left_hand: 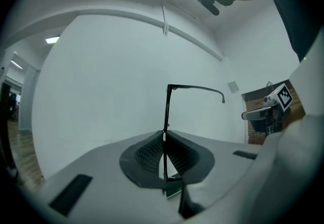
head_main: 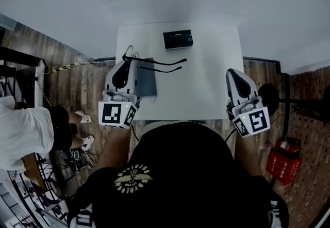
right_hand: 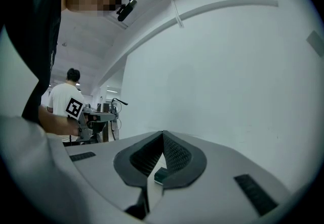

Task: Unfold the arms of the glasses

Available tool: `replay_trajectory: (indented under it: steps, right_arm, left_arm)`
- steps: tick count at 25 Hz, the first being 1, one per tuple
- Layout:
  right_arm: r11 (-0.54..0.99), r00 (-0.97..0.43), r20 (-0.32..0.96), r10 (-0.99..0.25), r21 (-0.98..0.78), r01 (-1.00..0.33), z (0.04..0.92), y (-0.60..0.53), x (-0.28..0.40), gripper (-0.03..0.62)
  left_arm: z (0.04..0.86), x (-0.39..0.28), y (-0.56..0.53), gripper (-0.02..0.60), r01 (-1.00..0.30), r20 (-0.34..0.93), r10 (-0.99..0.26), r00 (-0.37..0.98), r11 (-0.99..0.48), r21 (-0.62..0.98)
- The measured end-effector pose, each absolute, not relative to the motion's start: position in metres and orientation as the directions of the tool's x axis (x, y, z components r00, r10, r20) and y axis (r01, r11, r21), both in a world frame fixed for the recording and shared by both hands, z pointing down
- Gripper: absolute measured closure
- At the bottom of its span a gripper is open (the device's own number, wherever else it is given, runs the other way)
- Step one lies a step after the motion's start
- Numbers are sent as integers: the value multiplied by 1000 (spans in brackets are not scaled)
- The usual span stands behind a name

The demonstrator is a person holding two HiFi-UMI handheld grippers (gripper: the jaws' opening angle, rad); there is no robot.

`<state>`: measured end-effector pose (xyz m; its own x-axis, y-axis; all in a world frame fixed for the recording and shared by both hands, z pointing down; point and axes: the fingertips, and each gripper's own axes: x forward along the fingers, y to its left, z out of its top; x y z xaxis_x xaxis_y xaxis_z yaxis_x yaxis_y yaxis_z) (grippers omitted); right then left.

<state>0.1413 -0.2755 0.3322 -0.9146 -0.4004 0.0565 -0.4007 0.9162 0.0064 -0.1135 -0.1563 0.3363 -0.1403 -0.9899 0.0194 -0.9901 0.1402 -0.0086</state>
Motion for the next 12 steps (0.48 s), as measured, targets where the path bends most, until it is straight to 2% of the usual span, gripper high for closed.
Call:
replay_trajectory:
  steps: [6, 12]
  right_arm:
    - [954, -953, 28, -301, -10, -301, 328, -278, 123, 592]
    - [971, -972, 39, -234, -49, -235, 347, -269, 101, 593]
  left_arm:
    - [334, -121, -123, 561, -967, 46, -966, -255, 256, 10]
    - [335, -126, -102, 561, -955, 89, -951, -297, 298, -5]
